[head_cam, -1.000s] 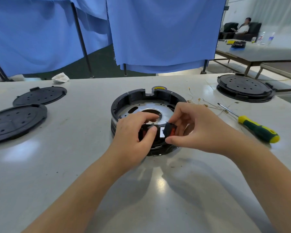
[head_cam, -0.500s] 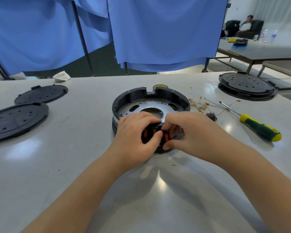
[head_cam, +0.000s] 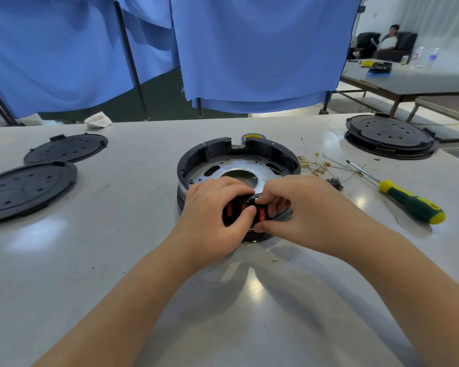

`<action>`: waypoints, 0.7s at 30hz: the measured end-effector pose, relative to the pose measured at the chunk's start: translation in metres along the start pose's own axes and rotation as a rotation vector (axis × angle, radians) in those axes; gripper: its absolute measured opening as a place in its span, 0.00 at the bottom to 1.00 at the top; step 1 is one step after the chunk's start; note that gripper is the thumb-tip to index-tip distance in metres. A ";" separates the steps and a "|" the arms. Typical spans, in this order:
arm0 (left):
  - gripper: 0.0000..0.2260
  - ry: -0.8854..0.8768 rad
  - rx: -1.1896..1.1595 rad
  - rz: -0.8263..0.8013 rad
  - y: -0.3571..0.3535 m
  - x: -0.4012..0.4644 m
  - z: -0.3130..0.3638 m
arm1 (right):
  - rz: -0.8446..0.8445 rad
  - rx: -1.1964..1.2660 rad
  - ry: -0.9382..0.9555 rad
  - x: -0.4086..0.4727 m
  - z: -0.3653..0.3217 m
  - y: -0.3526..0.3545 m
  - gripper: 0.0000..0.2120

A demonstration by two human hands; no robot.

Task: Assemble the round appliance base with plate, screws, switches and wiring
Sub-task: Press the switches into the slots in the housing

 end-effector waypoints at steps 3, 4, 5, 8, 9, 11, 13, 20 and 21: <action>0.15 0.000 0.003 -0.007 0.000 0.000 0.000 | -0.011 0.005 0.005 0.000 0.000 -0.001 0.11; 0.15 -0.002 0.005 -0.011 0.000 0.000 0.000 | -0.015 0.004 0.005 0.000 0.000 -0.001 0.11; 0.15 -0.004 0.007 -0.014 0.000 0.001 0.000 | -0.019 0.000 0.006 0.000 0.000 -0.001 0.11; 0.15 -0.005 0.009 -0.013 0.000 0.000 0.000 | -0.030 -0.014 0.007 0.000 0.001 -0.002 0.13; 0.15 -0.006 0.010 -0.008 0.000 0.001 0.000 | -0.030 -0.016 0.007 0.001 0.001 -0.003 0.14; 0.16 -0.002 0.013 0.000 0.000 0.001 0.000 | -0.024 -0.017 0.007 0.001 0.000 -0.003 0.17; 0.16 0.000 0.013 -0.002 -0.001 0.001 0.000 | -0.011 -0.008 0.005 0.002 0.000 -0.003 0.18; 0.15 0.013 0.003 0.010 -0.001 0.001 0.000 | -0.014 0.050 -0.040 0.003 0.010 0.000 0.17; 0.15 0.014 0.001 0.011 -0.001 0.001 0.000 | -0.020 0.062 -0.041 0.003 0.011 0.001 0.17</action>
Point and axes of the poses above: each hand's wrist, its own x-axis towards the middle knuckle, its own y-axis out of the back of the hand, z = x × y, the point moved 2 cm from there along x, towards the middle knuckle, and after that the axes turned 5 degrees about x, right-handed, at the moved point
